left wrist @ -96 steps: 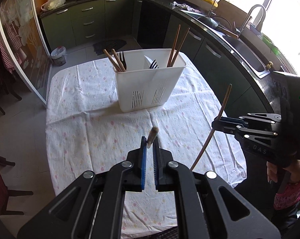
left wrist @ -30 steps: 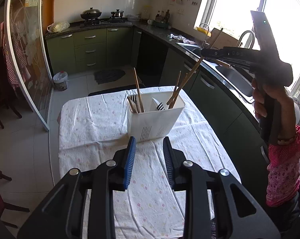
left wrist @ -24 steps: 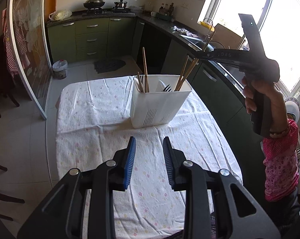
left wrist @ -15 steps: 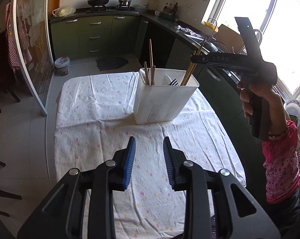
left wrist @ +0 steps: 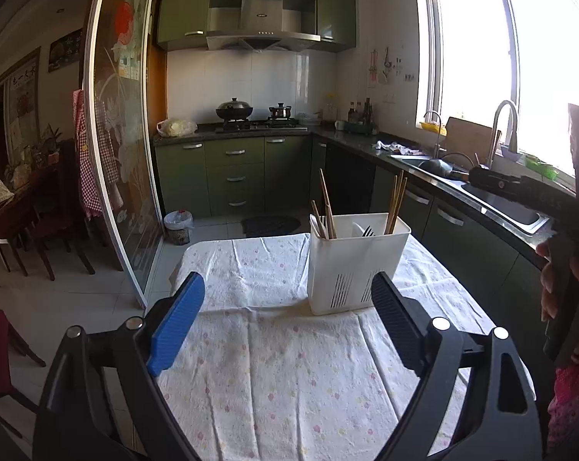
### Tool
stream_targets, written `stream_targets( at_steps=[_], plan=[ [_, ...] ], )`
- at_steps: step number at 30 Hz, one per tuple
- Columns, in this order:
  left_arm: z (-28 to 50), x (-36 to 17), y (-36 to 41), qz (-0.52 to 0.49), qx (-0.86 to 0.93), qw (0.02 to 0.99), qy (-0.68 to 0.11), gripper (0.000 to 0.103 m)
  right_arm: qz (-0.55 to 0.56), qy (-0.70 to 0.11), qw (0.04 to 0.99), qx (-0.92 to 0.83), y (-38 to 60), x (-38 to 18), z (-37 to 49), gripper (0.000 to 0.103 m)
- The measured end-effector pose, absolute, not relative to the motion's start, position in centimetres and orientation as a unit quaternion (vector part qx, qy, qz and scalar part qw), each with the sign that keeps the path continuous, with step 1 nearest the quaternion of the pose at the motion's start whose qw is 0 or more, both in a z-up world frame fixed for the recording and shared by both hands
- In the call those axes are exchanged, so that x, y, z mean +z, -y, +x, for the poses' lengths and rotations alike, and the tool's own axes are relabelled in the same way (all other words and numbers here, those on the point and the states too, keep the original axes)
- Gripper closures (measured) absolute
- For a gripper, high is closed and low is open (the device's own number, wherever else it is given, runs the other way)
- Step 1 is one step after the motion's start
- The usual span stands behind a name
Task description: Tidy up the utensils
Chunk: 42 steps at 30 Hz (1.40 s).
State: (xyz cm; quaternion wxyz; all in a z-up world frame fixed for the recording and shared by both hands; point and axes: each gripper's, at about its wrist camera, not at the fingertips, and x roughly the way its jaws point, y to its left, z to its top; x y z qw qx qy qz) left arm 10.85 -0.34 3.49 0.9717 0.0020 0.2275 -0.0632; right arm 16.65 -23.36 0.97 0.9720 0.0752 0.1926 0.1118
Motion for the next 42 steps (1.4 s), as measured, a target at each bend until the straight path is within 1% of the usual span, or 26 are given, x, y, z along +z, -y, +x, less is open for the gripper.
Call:
stream_targets(
  at_steps=[4, 5, 15, 21, 32, 42],
  plan=[
    [9.1, 3.1, 0.6, -0.004, -0.061, 0.975, -0.212, 0.007, 0.068, -0.157, 0.982, 0.076, 23.7, -0.7, 10.4, 0.006],
    [8.6, 2.9, 0.7, -0.003, -0.06, 0.976, -0.208, 0.007, 0.065, -0.152, 0.984, 0.068, 23.7, -1.1, 9.0, 0.005],
    [5.3, 0.9, 0.4, -0.02, -0.051, 0.978, -0.202, 0.007, 0.032, -0.134, 0.99, 0.008, 22.8, -5.0, -1.6, 0.005],
    [4.5, 0.2, 0.3, -0.002, -0.04, 0.976, -0.214, 0.007, 0.041, -0.132, 0.99, 0.004, 23.2, -5.5, -3.3, 0.005],
    [3.9, -0.1, 0.0, 0.0, -0.034, 0.975, -0.218, 0.007, 0.044, -0.123, 0.991, -0.006, 23.9, -4.1, -1.8, 0.005],
    [4.0, -0.3, 0.0, 0.002, -0.035, 0.975, -0.222, 0.007, 0.048, -0.122, 0.991, -0.011, 24.5, -3.9, -1.7, 0.005]
  ],
)
